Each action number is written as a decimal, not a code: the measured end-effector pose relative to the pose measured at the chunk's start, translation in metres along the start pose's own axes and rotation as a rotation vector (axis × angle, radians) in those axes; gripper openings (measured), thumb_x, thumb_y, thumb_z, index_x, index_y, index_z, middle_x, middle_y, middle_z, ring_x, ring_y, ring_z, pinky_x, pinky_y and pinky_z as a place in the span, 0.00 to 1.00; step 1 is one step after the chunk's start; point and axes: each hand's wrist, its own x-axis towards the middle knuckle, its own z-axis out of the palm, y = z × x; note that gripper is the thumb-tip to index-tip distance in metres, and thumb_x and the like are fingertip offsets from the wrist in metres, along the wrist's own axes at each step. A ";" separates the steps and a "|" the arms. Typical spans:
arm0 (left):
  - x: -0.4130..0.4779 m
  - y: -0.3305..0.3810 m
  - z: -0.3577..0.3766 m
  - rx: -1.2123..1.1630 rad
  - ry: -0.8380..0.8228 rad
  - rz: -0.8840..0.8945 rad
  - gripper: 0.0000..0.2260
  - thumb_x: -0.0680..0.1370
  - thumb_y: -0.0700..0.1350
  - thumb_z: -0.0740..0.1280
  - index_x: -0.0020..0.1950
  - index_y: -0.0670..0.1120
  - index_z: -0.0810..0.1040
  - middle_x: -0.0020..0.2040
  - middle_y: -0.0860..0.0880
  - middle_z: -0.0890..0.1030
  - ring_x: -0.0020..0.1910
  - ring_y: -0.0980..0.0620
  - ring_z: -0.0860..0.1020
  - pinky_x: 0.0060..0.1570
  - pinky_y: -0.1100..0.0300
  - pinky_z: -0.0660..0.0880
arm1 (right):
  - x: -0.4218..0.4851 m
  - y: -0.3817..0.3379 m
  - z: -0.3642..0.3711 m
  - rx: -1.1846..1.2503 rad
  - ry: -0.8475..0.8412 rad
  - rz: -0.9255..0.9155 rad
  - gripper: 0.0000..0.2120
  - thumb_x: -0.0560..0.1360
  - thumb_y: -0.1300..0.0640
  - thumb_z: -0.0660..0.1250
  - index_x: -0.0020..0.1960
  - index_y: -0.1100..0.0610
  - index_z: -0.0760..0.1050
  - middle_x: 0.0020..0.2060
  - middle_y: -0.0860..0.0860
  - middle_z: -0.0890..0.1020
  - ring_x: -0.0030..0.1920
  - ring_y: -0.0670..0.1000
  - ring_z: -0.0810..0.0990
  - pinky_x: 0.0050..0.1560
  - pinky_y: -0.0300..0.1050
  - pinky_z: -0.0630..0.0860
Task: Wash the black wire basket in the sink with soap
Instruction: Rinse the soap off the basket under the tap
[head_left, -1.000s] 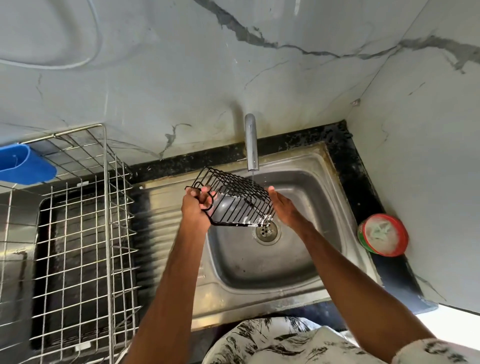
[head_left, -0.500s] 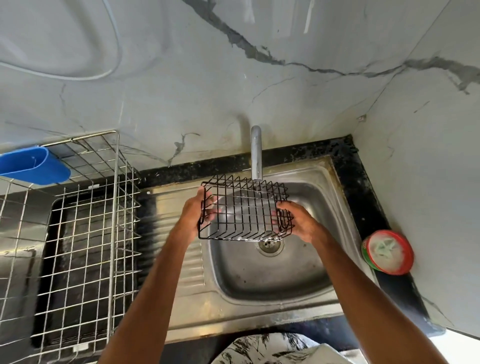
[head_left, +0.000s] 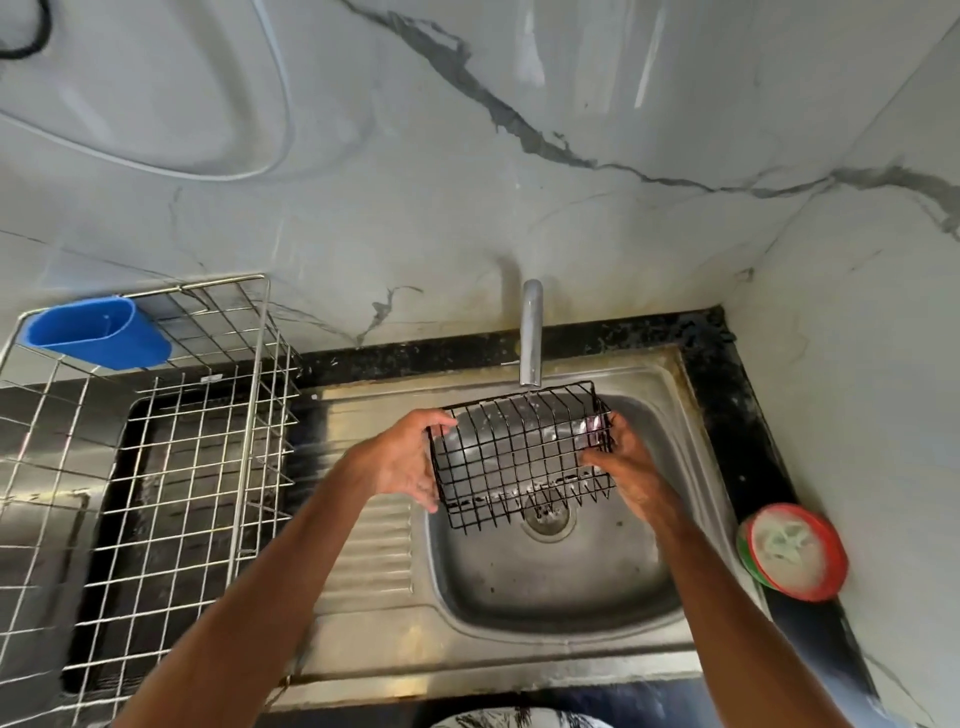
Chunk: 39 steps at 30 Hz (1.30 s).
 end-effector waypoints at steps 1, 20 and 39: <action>0.000 -0.001 -0.003 0.012 -0.020 -0.008 0.43 0.78 0.55 0.69 0.85 0.58 0.45 0.82 0.30 0.43 0.79 0.24 0.52 0.71 0.25 0.61 | -0.002 -0.005 0.000 0.011 -0.009 -0.003 0.48 0.69 0.68 0.76 0.81 0.54 0.54 0.79 0.50 0.59 0.78 0.52 0.57 0.77 0.54 0.57; 0.005 0.005 0.052 0.388 0.368 0.511 0.11 0.74 0.41 0.76 0.53 0.44 0.78 0.40 0.47 0.84 0.30 0.56 0.81 0.28 0.63 0.75 | -0.005 0.028 -0.008 -0.034 0.044 0.076 0.32 0.63 0.77 0.77 0.64 0.70 0.71 0.56 0.66 0.80 0.58 0.64 0.80 0.43 0.40 0.81; 0.021 -0.011 0.065 0.591 0.290 0.648 0.30 0.77 0.49 0.69 0.75 0.53 0.59 0.55 0.49 0.87 0.48 0.44 0.87 0.52 0.48 0.83 | -0.009 0.034 -0.008 -0.075 0.197 0.058 0.30 0.60 0.71 0.81 0.58 0.60 0.74 0.48 0.55 0.84 0.52 0.58 0.83 0.50 0.54 0.82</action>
